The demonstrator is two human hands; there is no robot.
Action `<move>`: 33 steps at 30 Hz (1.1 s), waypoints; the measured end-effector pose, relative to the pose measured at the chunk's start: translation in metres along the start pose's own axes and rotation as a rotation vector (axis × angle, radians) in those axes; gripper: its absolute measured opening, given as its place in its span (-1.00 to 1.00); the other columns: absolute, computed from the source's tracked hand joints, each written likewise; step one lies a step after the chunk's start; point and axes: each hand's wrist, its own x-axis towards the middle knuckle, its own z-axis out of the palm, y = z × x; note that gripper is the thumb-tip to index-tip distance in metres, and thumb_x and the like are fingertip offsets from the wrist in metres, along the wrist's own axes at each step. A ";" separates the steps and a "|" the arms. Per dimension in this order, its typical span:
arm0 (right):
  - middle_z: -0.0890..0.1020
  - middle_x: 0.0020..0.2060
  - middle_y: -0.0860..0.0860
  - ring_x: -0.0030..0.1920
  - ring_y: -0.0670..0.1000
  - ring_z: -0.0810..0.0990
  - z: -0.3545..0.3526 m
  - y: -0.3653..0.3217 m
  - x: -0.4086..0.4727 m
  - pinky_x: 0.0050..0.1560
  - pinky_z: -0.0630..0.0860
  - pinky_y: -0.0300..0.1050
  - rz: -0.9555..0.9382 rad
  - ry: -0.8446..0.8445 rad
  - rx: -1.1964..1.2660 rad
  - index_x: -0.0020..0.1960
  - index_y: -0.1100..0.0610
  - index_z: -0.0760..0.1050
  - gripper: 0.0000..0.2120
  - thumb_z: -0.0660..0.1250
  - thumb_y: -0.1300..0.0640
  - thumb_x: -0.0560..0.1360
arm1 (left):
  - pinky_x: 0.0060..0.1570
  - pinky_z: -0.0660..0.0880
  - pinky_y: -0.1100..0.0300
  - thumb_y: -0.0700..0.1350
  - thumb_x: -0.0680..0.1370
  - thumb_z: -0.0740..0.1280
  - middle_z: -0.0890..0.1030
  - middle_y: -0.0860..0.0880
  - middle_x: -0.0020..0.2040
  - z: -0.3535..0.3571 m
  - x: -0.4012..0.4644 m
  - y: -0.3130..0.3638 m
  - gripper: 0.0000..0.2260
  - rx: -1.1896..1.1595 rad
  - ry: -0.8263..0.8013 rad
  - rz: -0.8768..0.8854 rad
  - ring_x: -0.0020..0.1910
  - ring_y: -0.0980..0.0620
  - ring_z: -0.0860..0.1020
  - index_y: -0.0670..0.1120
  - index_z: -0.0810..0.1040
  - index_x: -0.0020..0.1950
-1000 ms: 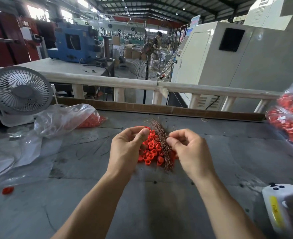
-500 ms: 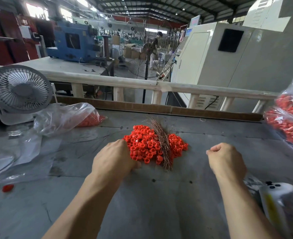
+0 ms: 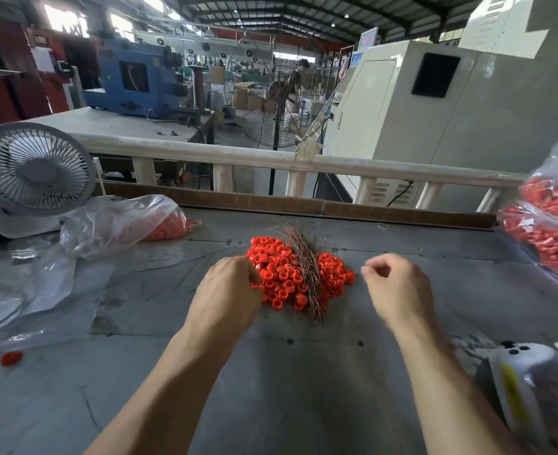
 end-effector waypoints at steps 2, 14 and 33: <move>0.72 -0.18 -0.11 -0.10 0.01 0.66 0.009 -0.012 -0.008 -0.08 0.54 -0.11 -0.112 -0.114 0.049 -0.15 -0.06 0.65 -0.93 0.47 0.06 0.51 | -0.12 0.41 0.20 -0.22 0.48 0.44 0.59 0.05 -0.06 0.001 0.001 0.003 -0.86 -0.063 0.006 0.000 -0.04 0.03 0.53 0.01 0.67 -0.07; 0.66 -0.38 -0.12 -0.32 -0.09 0.62 0.004 -0.026 -0.023 -0.40 0.47 -0.19 -0.080 -0.407 -0.015 -0.26 -0.02 0.61 -0.62 0.56 -0.32 0.34 | -0.31 0.42 0.43 -0.24 0.52 0.42 0.65 0.11 -0.12 0.001 -0.002 0.011 -0.84 -0.214 0.018 -0.001 -0.23 0.15 0.59 0.04 0.66 -0.10; 0.55 0.42 -0.12 0.49 -0.06 0.37 0.041 -0.030 -0.014 0.50 0.19 -0.24 -0.377 -0.318 0.037 0.43 0.00 0.55 -0.64 0.35 0.07 0.64 | -0.11 0.61 0.24 -0.27 0.54 0.45 0.67 0.11 -0.06 0.002 -0.003 0.014 -0.76 -0.340 -0.001 -0.043 -0.13 0.15 0.64 0.10 0.69 -0.01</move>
